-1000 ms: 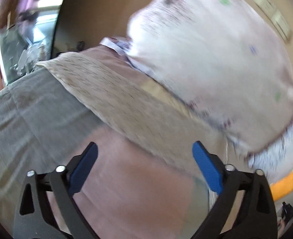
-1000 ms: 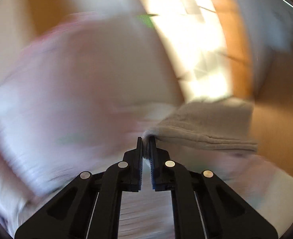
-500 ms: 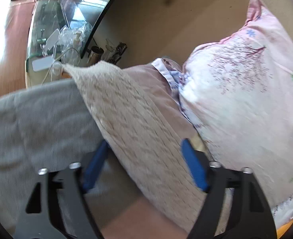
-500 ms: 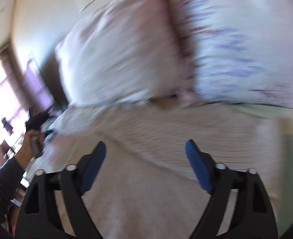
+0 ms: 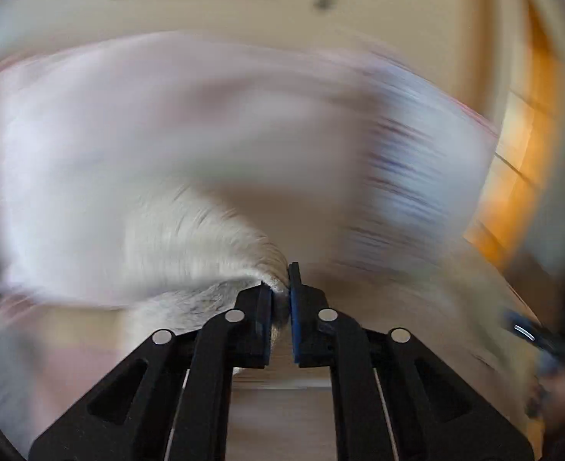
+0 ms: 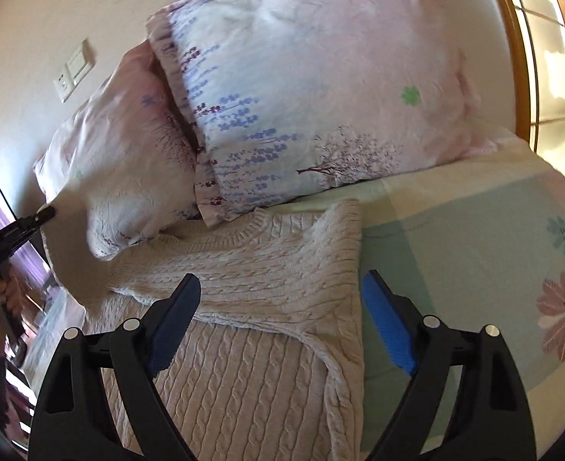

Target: Fold small clothes

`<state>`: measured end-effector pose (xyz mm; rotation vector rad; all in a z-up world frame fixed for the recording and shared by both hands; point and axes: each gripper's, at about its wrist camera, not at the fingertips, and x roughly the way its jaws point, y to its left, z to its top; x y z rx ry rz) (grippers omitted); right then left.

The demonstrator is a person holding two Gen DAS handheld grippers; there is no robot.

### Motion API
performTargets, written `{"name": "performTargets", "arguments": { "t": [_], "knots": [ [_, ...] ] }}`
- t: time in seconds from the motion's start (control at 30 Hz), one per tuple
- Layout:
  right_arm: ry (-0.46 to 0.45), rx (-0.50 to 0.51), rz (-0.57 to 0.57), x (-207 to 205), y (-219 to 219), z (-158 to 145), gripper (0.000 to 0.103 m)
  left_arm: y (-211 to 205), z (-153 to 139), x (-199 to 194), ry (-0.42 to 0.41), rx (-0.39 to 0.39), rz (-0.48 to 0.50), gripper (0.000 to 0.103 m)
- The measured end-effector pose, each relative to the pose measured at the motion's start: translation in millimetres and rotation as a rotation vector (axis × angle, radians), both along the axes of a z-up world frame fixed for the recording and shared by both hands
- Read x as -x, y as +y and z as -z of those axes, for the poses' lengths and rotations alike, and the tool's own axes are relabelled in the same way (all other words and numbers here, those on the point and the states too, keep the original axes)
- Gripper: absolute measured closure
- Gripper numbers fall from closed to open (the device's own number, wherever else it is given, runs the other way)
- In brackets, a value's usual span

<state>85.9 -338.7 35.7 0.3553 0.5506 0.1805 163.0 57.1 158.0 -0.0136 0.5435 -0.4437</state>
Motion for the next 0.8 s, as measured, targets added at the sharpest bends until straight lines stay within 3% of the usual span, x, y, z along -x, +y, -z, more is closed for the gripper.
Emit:
{"name": "performTargets", "arguments": {
  "t": [0.03, 0.07, 0.13, 0.2, 0.23, 0.33, 0.4, 0.53, 0.6, 0.7, 0.8],
  "knots": [
    [0.009, -0.012, -0.001, 0, 0, 2, 0.015, -46, 9, 3, 0.031, -0.013, 0.119, 0.078],
    [0.030, -0.017, 0.000, 2, -2, 3, 0.015, -71, 18, 4, 0.071, -0.025, 0.179, 0.073],
    [0.071, -0.041, 0.002, 13, -8, 5, 0.015, -103, 42, 6, 0.191, -0.035, 0.267, 0.070],
    [0.097, -0.042, 0.010, 35, -18, 5, 0.015, -86, 55, 14, 0.240, -0.014, 0.240, 0.065],
    [0.111, -0.038, 0.016, 43, -21, 6, 0.014, -66, 58, 20, 0.238, -0.006, 0.199, 0.055],
    [0.180, -0.091, 0.001, 77, -34, 17, 0.013, 2, 71, 48, 0.240, -0.012, 0.045, 0.044],
    [0.236, -0.166, -0.024, 100, -37, 34, 0.015, 42, 86, 74, 0.302, -0.012, -0.039, 0.043],
    [0.329, -0.278, -0.076, 133, -30, 64, 0.036, 97, 120, 123, 0.430, 0.072, -0.125, 0.043],
    [0.319, -0.307, -0.082, 153, -25, 71, 0.040, 107, 136, 147, 0.482, 0.138, -0.126, 0.044],
    [0.347, -0.393, -0.137, 169, -16, 78, 0.058, 110, 147, 177, 0.503, 0.225, -0.109, 0.048],
    [0.368, -0.474, -0.205, 181, -1, 91, 0.073, 105, 153, 200, 0.543, 0.334, -0.047, 0.060]
  ]
}}
